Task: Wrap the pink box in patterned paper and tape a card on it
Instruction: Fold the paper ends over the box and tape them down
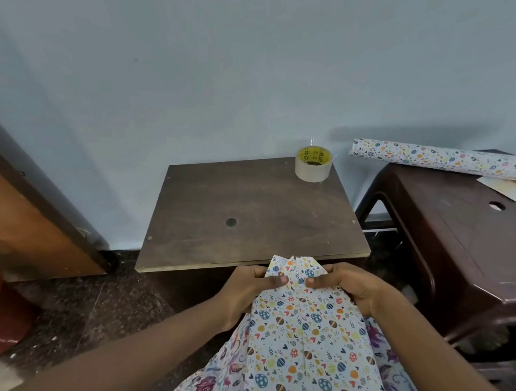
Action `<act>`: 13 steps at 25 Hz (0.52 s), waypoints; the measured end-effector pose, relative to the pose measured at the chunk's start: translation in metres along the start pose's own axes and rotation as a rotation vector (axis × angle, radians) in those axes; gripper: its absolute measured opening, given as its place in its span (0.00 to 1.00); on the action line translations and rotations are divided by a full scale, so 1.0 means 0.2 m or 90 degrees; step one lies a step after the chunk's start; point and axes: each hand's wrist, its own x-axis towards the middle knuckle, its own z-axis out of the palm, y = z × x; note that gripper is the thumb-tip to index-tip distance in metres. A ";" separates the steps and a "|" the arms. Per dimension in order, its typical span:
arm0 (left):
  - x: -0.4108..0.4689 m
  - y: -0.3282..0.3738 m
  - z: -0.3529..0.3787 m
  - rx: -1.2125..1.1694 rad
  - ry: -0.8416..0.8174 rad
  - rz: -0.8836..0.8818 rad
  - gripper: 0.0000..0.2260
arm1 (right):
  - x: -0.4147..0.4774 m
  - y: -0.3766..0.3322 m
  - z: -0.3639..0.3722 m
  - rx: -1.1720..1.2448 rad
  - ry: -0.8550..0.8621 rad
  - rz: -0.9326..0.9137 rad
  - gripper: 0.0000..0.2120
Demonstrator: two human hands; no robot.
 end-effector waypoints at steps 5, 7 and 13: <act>0.04 -0.02 -0.02 -0.036 -0.017 0.029 0.10 | 0.01 -0.01 -0.02 0.002 0.001 -0.056 0.19; 0.05 -0.02 -0.05 -0.056 -0.030 0.042 0.12 | 0.03 0.02 -0.02 0.063 -0.013 -0.068 0.17; 0.12 -0.01 -0.05 -0.044 0.020 0.087 0.09 | 0.05 0.03 0.01 0.077 0.002 -0.118 0.14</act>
